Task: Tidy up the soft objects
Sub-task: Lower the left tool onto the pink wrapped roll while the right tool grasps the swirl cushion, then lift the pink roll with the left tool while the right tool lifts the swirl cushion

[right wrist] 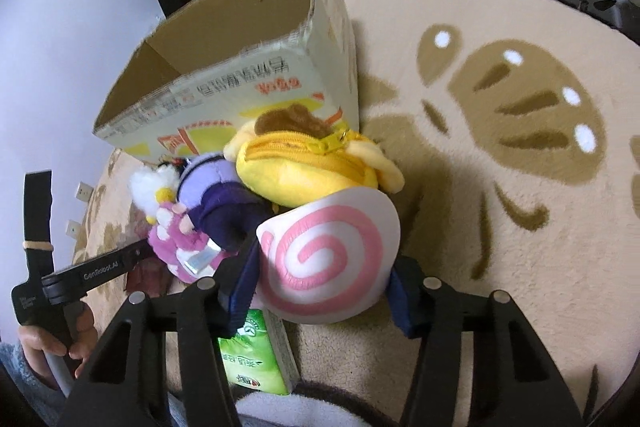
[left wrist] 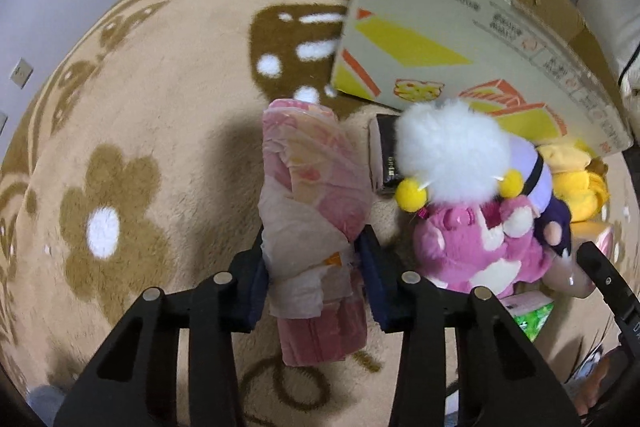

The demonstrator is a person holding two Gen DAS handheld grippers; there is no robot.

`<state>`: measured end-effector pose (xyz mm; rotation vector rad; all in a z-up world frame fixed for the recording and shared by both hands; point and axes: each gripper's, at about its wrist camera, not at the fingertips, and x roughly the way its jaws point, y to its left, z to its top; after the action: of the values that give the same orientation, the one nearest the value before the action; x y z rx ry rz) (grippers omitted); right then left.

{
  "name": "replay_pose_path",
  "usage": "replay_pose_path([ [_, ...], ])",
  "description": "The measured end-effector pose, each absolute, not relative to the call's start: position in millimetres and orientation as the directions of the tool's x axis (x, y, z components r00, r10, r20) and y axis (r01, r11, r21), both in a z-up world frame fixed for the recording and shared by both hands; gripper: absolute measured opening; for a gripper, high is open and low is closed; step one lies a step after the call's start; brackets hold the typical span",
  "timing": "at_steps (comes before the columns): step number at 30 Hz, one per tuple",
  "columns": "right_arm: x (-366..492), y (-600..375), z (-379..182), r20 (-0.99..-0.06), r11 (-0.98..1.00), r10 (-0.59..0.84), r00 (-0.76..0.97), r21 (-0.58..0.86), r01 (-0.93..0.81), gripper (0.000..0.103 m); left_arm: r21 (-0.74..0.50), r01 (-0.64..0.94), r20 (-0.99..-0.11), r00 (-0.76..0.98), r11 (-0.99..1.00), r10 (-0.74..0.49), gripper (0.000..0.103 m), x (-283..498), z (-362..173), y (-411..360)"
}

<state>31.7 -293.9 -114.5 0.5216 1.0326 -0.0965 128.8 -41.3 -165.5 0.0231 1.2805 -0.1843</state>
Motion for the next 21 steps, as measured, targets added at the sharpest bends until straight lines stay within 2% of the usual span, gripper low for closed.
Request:
replay_pose_path([
  [1, 30, -294, -111, -0.831, 0.875, 0.157, 0.534, 0.368, 0.315, 0.059, -0.079, 0.150, -0.951, 0.285, 0.986, -0.119, 0.028, 127, -162, -40],
  [2, 28, -294, -107, -0.824, 0.875, 0.150, 0.547, 0.368, 0.313, 0.059, -0.071, 0.154, -0.947, 0.300, 0.985, -0.115, 0.025, 123, -158, -41],
  [6, 23, -290, -87, -0.782, 0.883, 0.119, 0.611, 0.365, 0.295, 0.059, -0.074, 0.174, -0.936, 0.329, 0.982, -0.129, 0.019, 110, -145, -43],
  [14, 2, -292, -49, -0.692, 0.906, 0.046, 0.720, 0.332, 0.261, 0.059, -0.065, 0.180, -0.863, 0.484, 0.981, -0.146, 0.018, 73, -92, -22],
  [21, -9, -285, -20, -0.613, 0.942, -0.024, 0.790, 0.251, 0.224, 0.059, -0.049, 0.184, -0.719, 0.676, 0.982, -0.162, 0.018, 54, -37, -17],
])
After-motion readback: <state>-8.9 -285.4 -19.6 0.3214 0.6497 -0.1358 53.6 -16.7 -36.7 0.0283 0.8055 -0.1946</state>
